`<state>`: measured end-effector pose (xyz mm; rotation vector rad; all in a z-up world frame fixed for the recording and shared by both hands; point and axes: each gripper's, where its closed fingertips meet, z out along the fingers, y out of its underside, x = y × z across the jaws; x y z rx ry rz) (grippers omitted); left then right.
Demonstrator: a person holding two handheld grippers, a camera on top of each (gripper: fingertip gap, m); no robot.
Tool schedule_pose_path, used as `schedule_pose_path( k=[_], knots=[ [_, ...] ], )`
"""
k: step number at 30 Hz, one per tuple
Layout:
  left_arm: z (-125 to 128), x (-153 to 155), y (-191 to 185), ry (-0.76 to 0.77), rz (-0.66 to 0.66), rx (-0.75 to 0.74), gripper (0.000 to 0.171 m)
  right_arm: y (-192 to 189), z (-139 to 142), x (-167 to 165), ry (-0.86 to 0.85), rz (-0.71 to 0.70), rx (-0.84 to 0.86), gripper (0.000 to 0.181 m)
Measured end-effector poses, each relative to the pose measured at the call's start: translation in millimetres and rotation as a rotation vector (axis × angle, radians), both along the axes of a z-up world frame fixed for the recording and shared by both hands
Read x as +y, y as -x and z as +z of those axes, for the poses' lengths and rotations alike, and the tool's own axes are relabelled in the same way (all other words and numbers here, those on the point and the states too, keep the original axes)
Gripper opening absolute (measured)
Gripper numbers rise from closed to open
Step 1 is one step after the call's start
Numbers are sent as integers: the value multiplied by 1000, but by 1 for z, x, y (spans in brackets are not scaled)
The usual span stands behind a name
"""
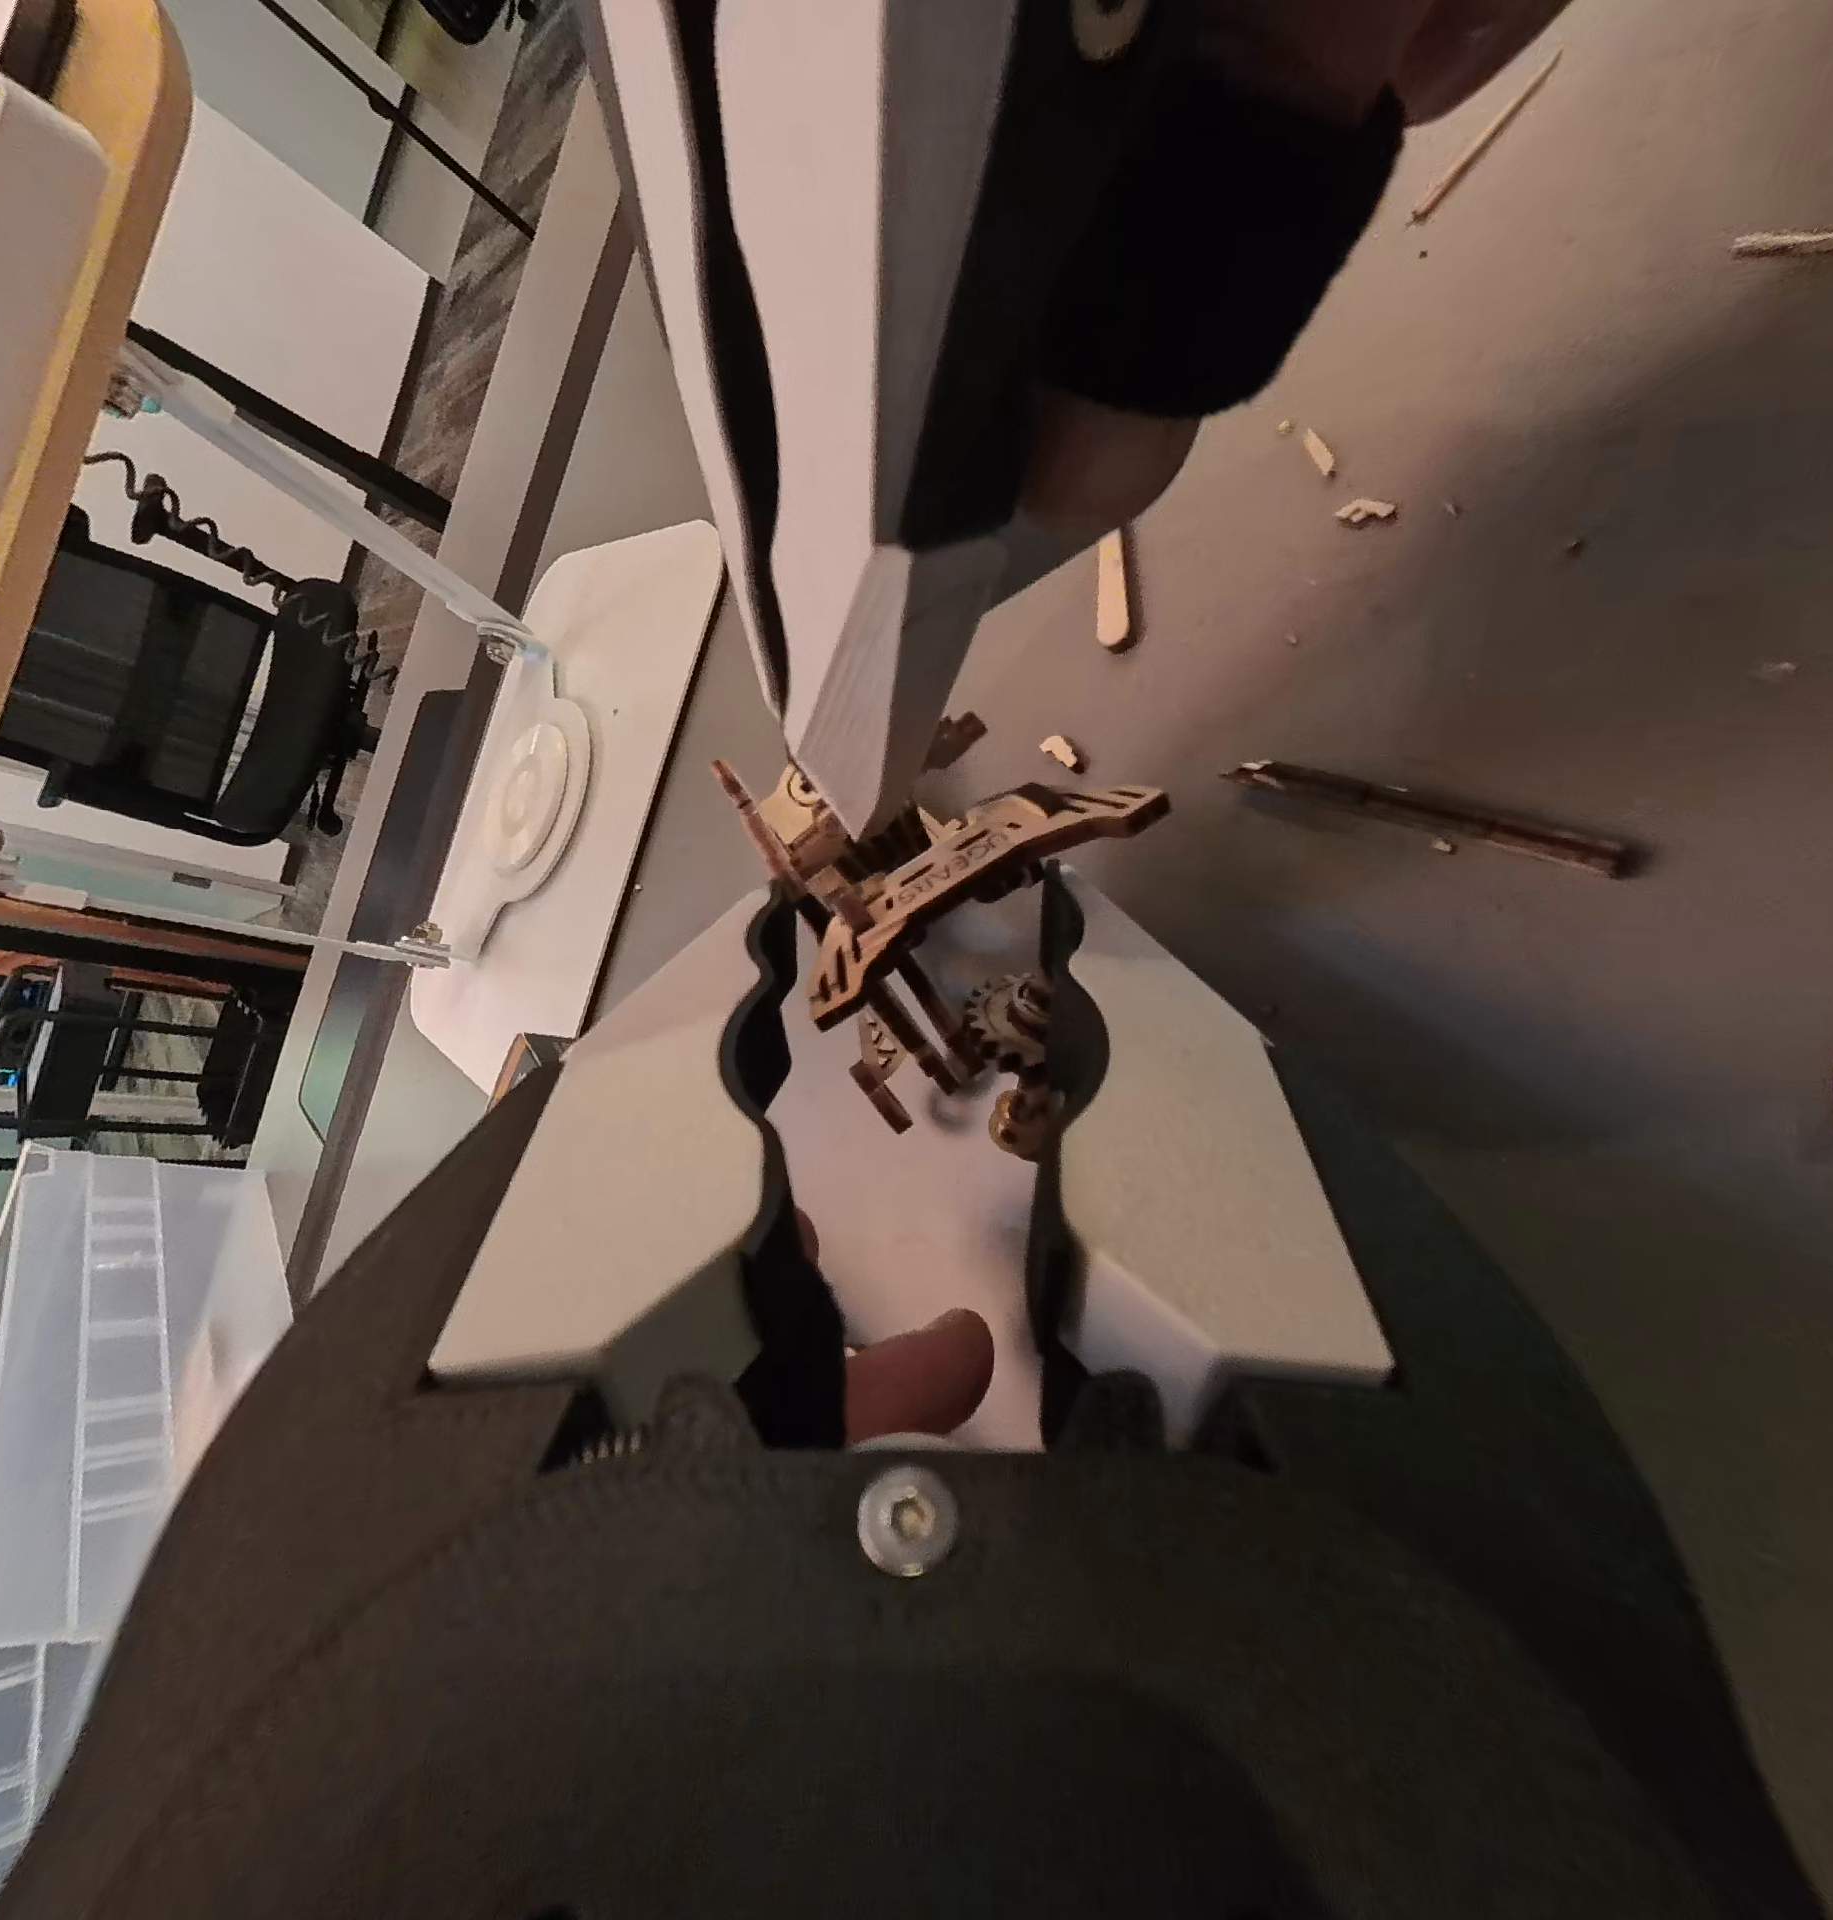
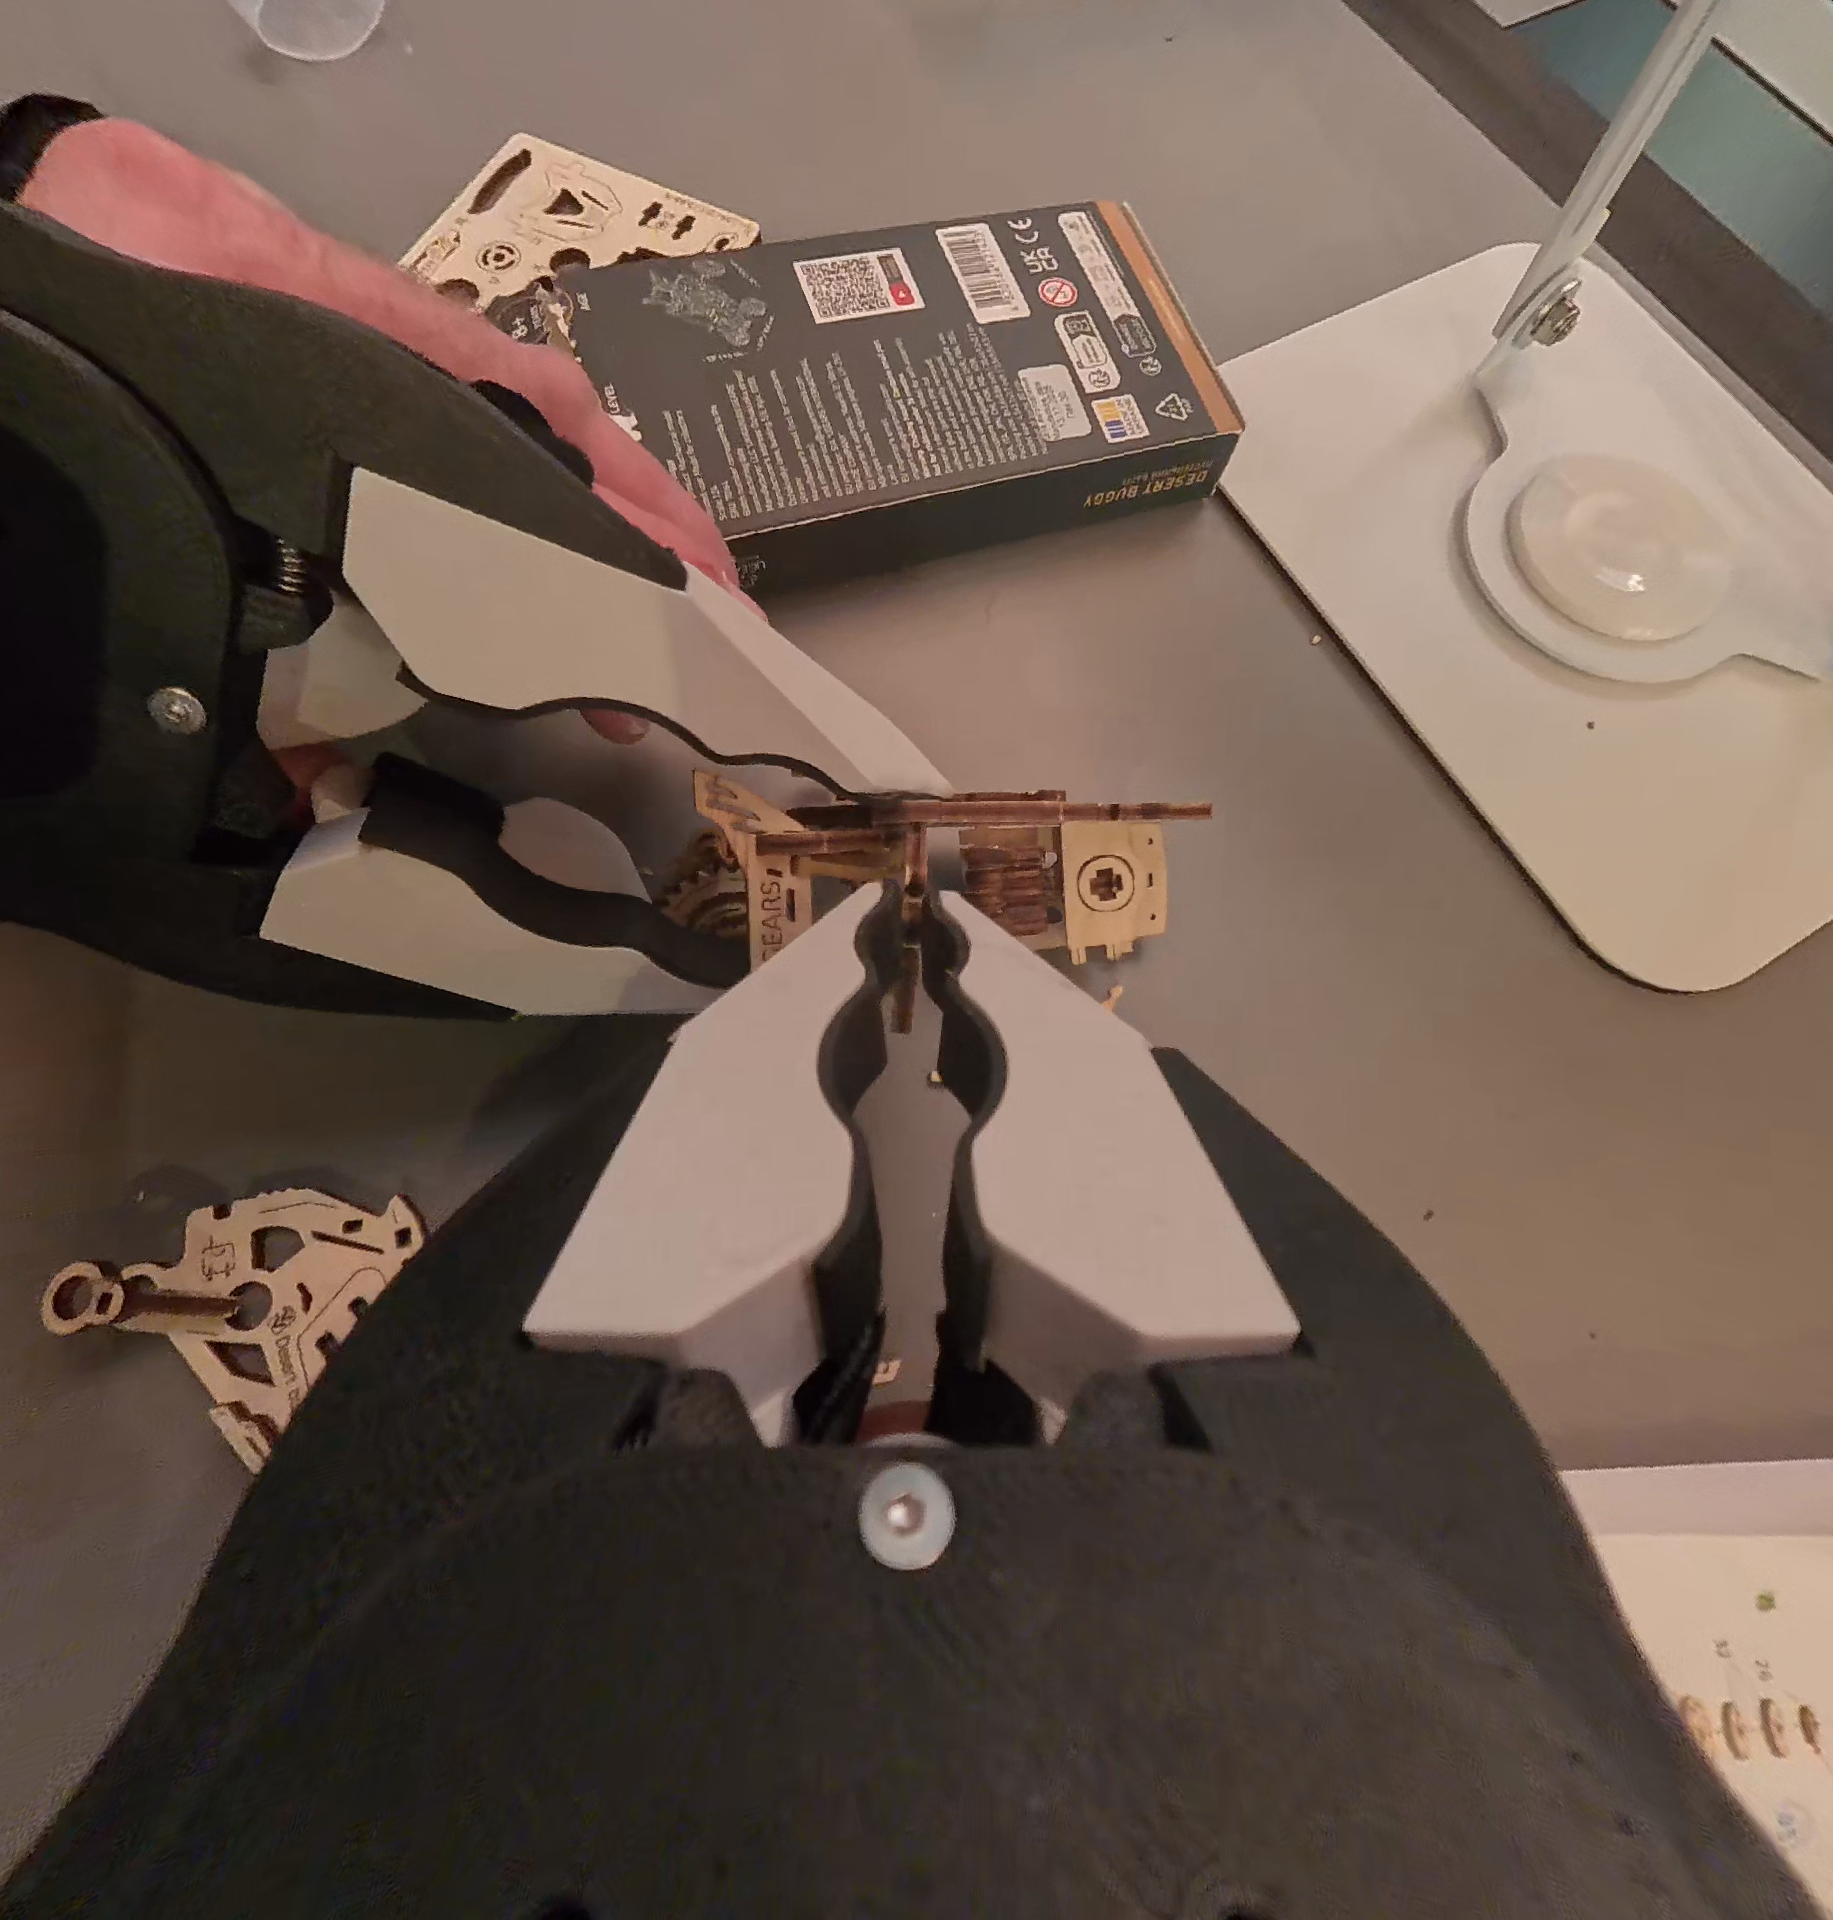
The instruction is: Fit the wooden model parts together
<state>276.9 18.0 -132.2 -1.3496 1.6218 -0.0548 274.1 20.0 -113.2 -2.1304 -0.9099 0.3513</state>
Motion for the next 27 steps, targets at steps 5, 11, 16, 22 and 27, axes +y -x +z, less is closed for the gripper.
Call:
schedule_pose_path(
  k=[5,11,16,22,27],
  knots=[
    [0,0,0,8,0,-5,45,-1,-2,1,-7,11,7,0],
    [1,-4,-1,19,-11,-17,44,2,-9,0,-9,23,-20,0],
    [0,-4,-1,-1,-11,-11,44,1,-10,0,-6,14,-21,0],
    [1,-3,-1,-5,-3,-15,45,1,-8,-1,3,5,-30,0],
    [1,-4,-1,-22,2,16,44,1,-7,-1,4,2,-38,0]
  ],
)
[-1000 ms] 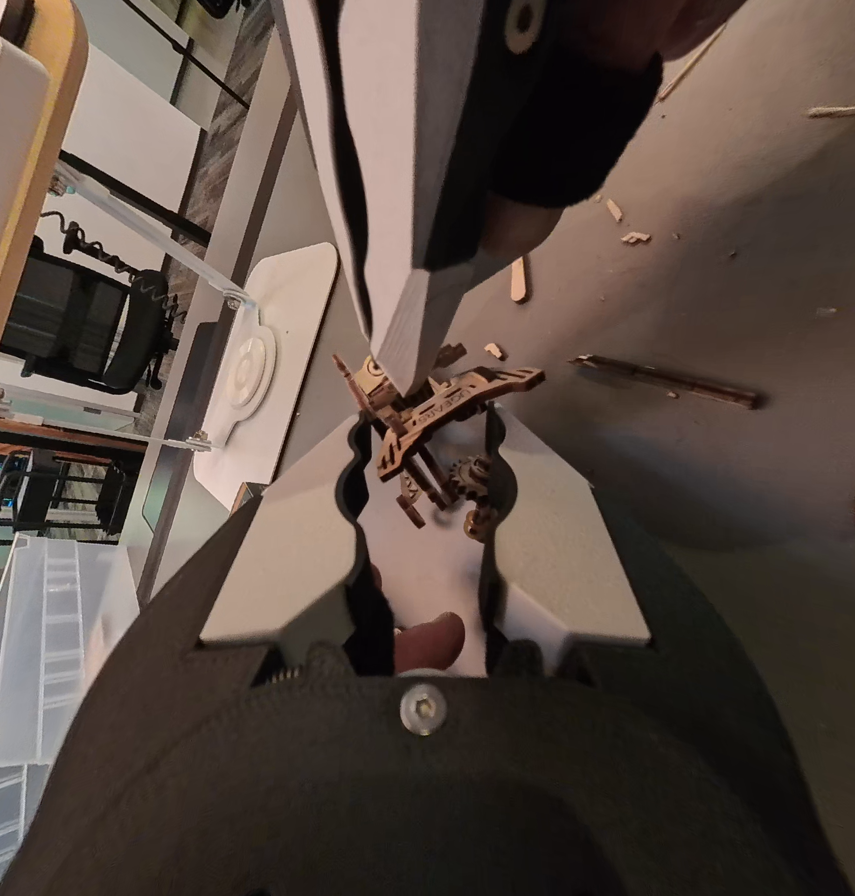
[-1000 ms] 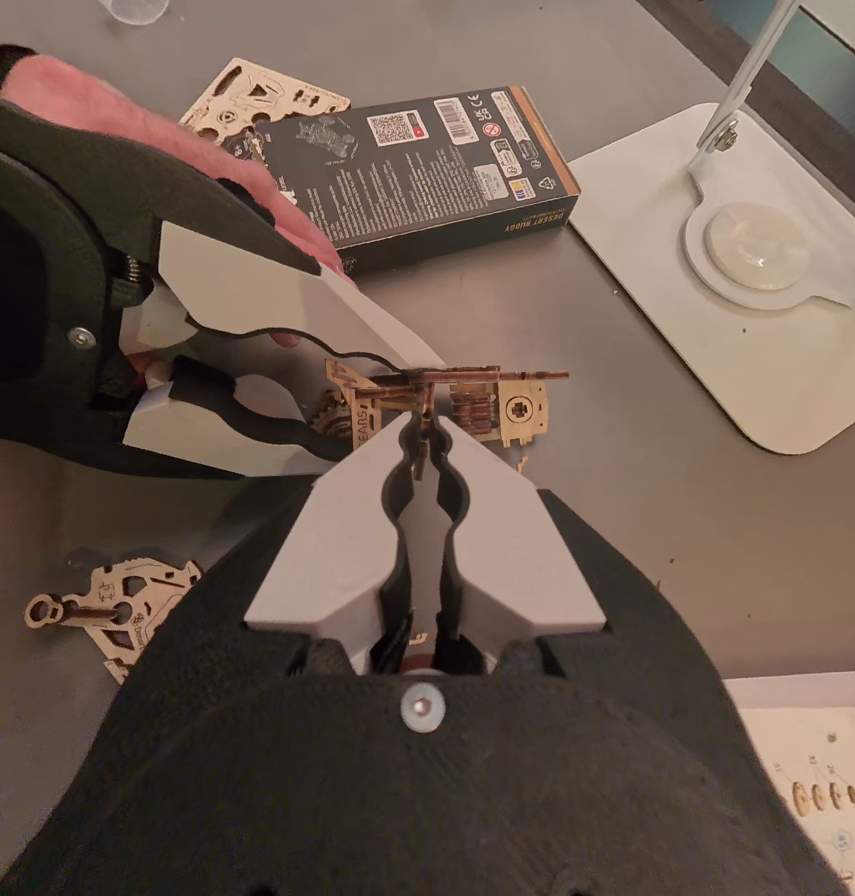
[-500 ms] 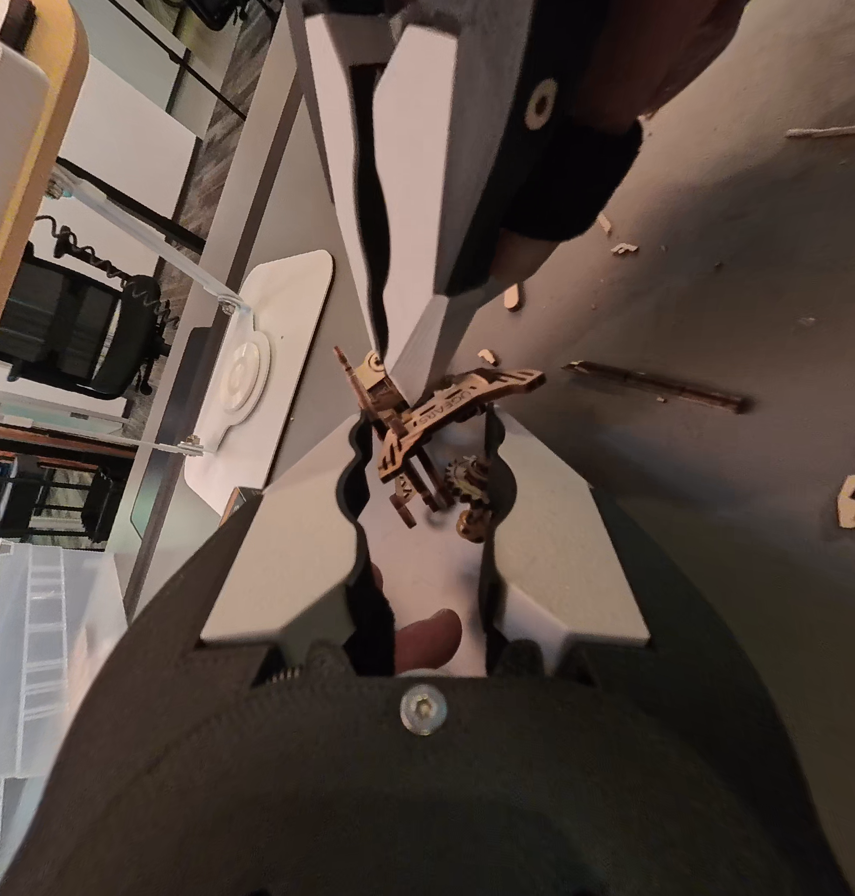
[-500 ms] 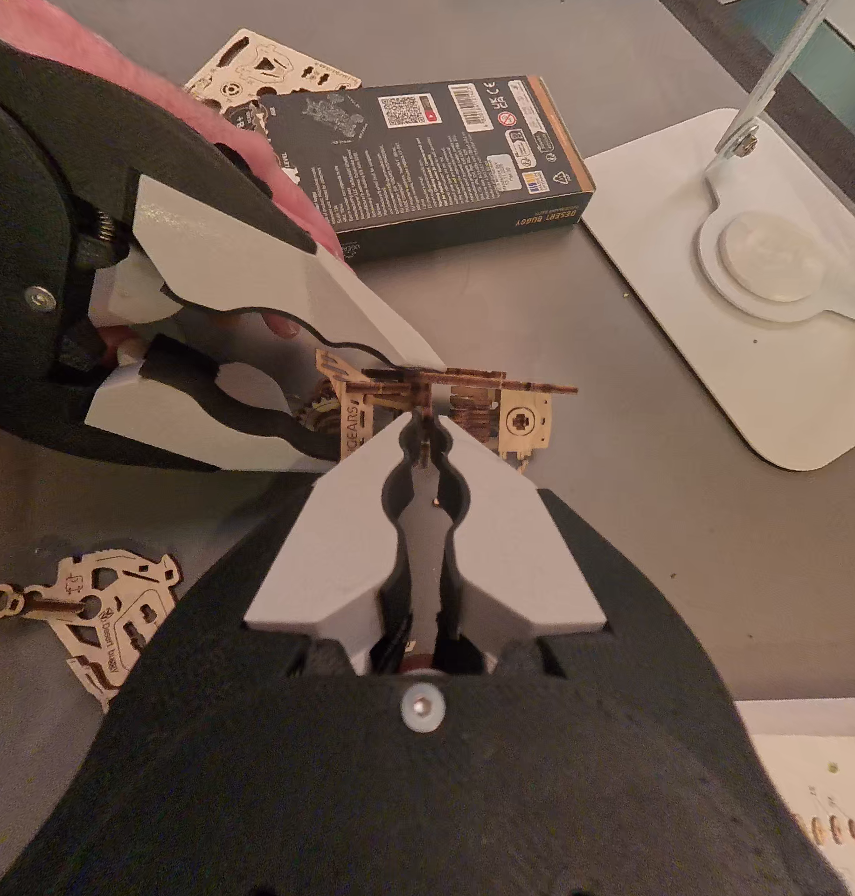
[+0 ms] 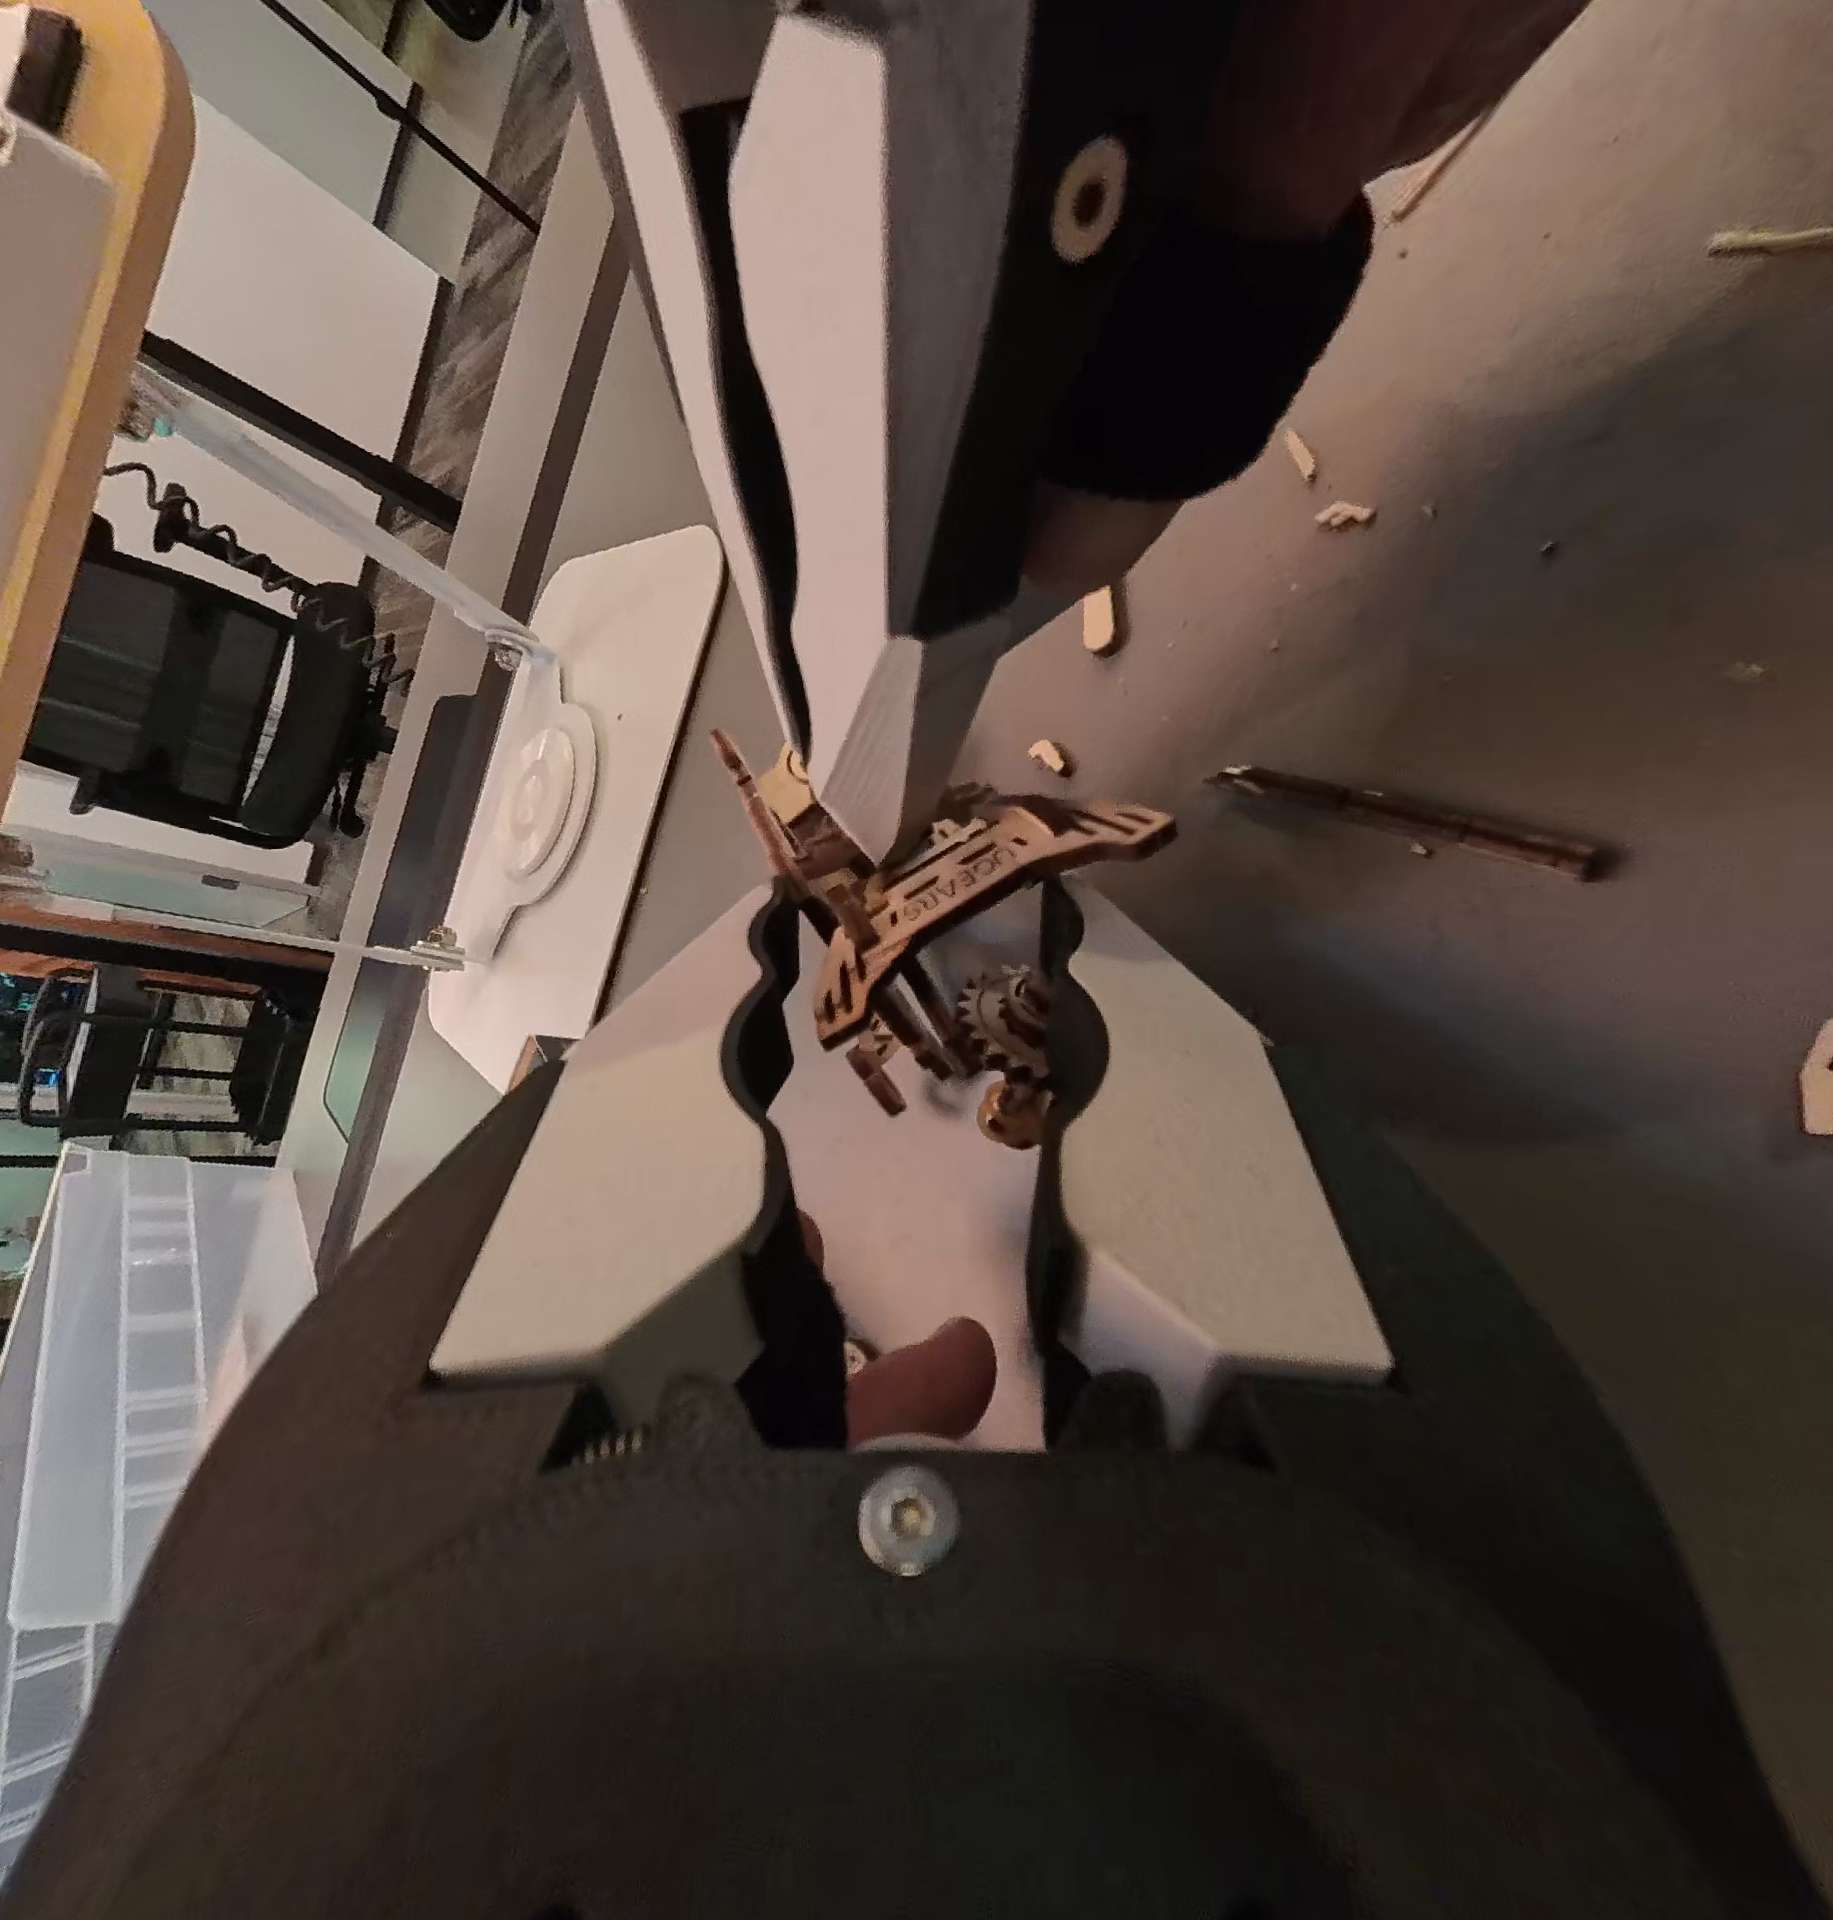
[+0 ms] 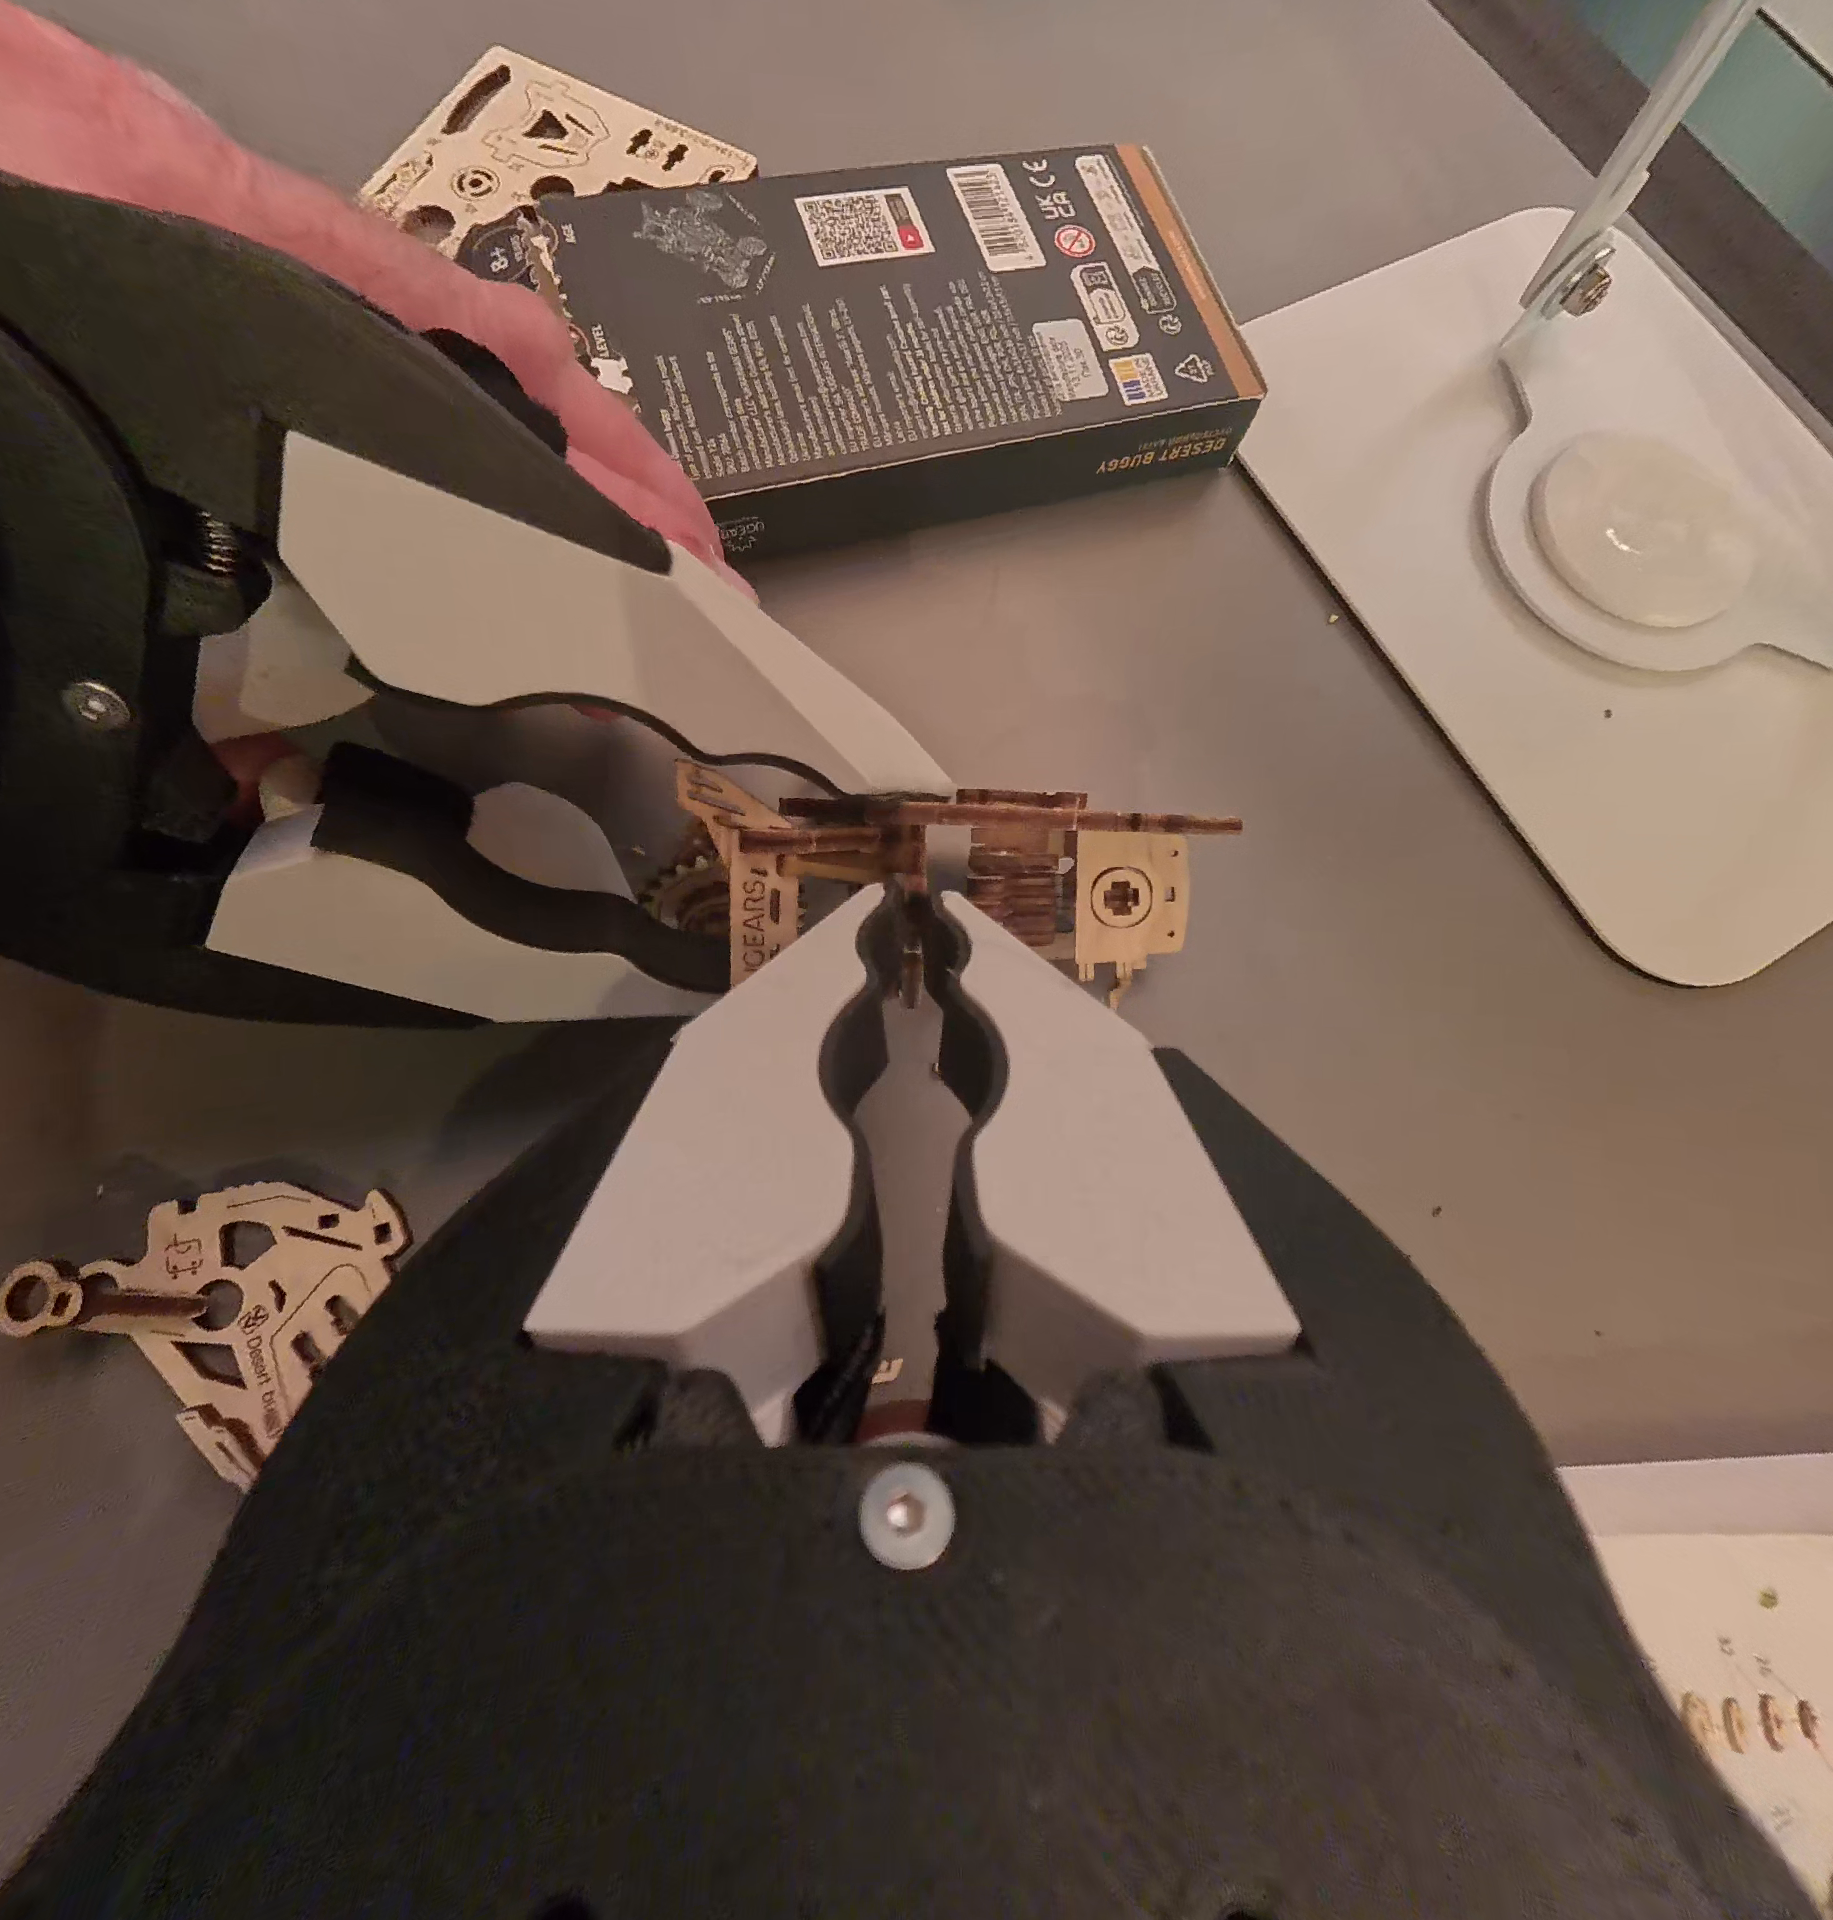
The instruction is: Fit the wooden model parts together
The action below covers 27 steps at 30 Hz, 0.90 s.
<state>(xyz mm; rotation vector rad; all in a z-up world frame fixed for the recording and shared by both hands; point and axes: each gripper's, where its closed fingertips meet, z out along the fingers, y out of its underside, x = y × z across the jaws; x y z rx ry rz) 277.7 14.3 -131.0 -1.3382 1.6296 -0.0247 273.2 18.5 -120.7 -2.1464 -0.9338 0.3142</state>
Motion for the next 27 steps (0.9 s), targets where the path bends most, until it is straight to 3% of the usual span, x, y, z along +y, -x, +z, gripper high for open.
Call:
schedule_pose_path(
  k=[8,27],
  knots=[
    [-2,2,1,-4,15,15,44,9,16,-2,-29,38,30,0],
    [-4,-7,-5,101,-31,-40,44,-12,6,-10,19,54,121,0]
  ],
)
